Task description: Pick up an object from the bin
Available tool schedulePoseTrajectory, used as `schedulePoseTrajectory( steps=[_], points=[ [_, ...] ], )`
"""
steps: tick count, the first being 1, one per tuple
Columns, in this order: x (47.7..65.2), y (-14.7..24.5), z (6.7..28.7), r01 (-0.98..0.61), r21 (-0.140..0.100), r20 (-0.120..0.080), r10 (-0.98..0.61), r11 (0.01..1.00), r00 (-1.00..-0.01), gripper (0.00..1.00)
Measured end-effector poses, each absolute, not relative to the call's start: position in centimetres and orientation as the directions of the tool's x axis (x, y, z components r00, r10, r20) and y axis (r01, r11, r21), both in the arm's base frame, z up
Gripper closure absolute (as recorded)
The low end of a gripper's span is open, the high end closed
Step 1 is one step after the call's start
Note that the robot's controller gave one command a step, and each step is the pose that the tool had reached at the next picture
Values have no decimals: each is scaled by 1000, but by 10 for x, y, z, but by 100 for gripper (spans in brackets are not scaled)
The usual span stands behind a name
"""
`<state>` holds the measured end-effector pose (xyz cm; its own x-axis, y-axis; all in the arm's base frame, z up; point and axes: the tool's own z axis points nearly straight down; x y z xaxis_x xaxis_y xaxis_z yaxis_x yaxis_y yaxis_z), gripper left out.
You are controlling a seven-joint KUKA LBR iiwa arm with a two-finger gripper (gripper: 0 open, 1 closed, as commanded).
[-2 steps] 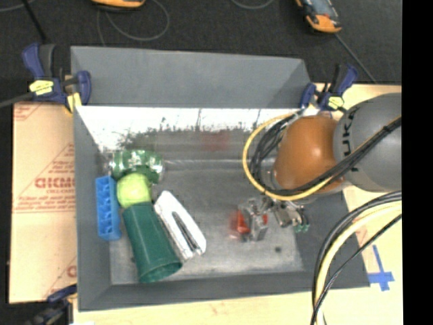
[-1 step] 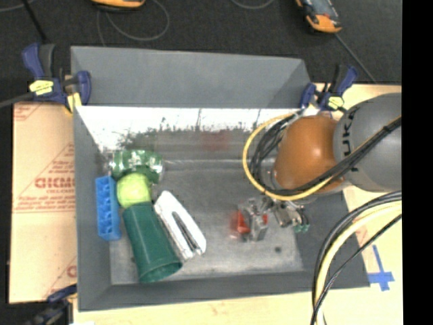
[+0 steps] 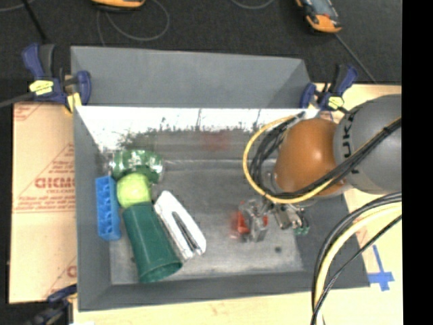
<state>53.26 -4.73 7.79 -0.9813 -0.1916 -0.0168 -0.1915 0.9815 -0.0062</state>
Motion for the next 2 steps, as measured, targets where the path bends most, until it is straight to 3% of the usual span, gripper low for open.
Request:
schedulePoseTrajectory(
  steps=[1,2],
  points=[
    [527,-43,78,-185,-6,-21,-185,983,-983,100],
    [530,-38,72,-182,0,-5,-182,983,-983,0]
  ],
)
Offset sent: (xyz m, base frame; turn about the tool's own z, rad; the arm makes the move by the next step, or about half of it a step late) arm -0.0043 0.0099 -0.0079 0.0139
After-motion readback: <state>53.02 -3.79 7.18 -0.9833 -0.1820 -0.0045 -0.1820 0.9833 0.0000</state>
